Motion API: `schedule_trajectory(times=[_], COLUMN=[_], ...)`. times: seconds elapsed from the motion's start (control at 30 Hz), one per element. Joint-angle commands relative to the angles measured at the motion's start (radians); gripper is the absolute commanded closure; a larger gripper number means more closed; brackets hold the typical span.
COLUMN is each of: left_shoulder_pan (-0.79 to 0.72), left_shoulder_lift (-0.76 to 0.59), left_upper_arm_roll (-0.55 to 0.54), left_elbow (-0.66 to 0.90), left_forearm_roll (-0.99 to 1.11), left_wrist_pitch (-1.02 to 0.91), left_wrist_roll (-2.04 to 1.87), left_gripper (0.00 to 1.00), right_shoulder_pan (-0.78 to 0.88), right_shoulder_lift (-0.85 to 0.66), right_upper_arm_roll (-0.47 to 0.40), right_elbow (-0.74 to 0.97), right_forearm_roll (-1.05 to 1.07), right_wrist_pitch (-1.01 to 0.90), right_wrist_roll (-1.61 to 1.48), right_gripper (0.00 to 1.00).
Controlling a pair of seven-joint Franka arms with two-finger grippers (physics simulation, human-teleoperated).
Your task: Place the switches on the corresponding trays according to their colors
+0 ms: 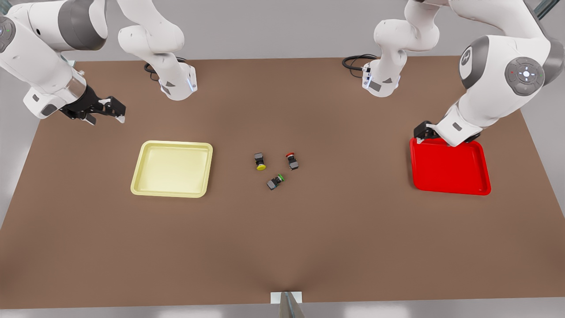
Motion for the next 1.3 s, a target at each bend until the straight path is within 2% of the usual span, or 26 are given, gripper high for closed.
schedule_trajectory(times=[0.0, 0.13, 0.23, 0.3, 0.33, 0.43, 0.53, 0.6, 0.8, 0.87, 1.0, 1.07, 1.1, 1.27], left_shoulder_pan=[0.000, -0.007, -0.014, -0.015, -0.018, -0.133, -0.250, -0.313, -0.377, -0.389, -0.391, -0.391, -0.391, -0.393], left_shoulder_lift=[0.001, 0.015, 0.043, 0.099, 0.168, 0.343, 0.400, 0.442, 0.537, 0.578, 0.561, 0.477, 0.474, 0.532], left_upper_arm_roll=[0.000, -0.014, -0.118, -0.179, -0.224, -0.232, -0.232, -0.233, -0.232, -0.232, -0.232, -0.233, -0.233, -0.239], left_elbow=[0.000, -0.002, -0.003, 0.024, 0.093, 0.280, 0.280, 0.317, 0.356, 0.343, 0.222, 0.012, -0.023, -0.046], left_forearm_roll=[0.000, -0.009, 0.000, -0.009, -0.004, -0.004, -0.004, -0.009, -0.010, -0.004, 0.000, -0.004, 0.000, 0.000], left_wrist_pitch=[-0.001, 0.002, 0.007, 0.010, 0.011, 0.070, 0.160, 0.197, 0.254, 0.266, 0.303, 0.473, 0.505, 0.574], left_wrist_roll=[-0.001, 0.002, -0.160, -0.341, -0.447, -0.763, -0.934, -1.040, -1.156, -1.158, -1.159, -1.159, -1.139, -0.981], left_gripper=[0.00, 0.00, 0.00, 0.00, 0.00, 0.00, 0.00, 0.00, 0.00, 0.00, 0.00, 0.00, 0.00, 0.00], right_shoulder_pan=[0.000, -0.002, 0.012, 0.012, 0.012, 0.012, 0.014, 0.014, 0.014, 0.014, 0.014, 0.015, 0.015, 0.014], right_shoulder_lift=[0.000, 0.000, 0.049, 0.103, 0.118, 0.129, 0.126, 0.129, 0.141, 0.138, 0.132, 0.132, 0.130, 0.133], right_upper_arm_roll=[0.000, -0.002, 0.011, 0.093, 0.106, 0.106, 0.107, 0.138, 0.241, 0.265, 0.342, 0.347, 0.347, 0.347], right_elbow=[0.000, -0.002, 0.017, 0.047, 0.047, 0.040, 0.038, 0.038, 0.015, -0.006, -0.071, -0.082, -0.082, -0.088], right_forearm_roll=[0.000, 0.000, 0.049, 0.049, 0.049, 0.049, 0.049, 0.051, 0.091, 0.091, 0.092, 0.094, 0.094, 0.094], right_wrist_pitch=[0.000, -0.002, 0.032, 0.046, 0.049, 0.049, 0.041, 0.052, 0.083, 0.113, 0.221, 0.241, 0.241, 0.241], right_wrist_roll=[0.000, -0.003, 0.002, 0.038, 0.041, 0.041, 0.040, 0.043, 0.259, 0.310, 0.454, 0.476, 0.494, 0.514], right_gripper=[0.00, 0.00, 0.00, 0.00, 0.00, 0.00, 0.00, 0.00, 0.00, 0.00, 0.00, 0.00, 0.00, 0.00])
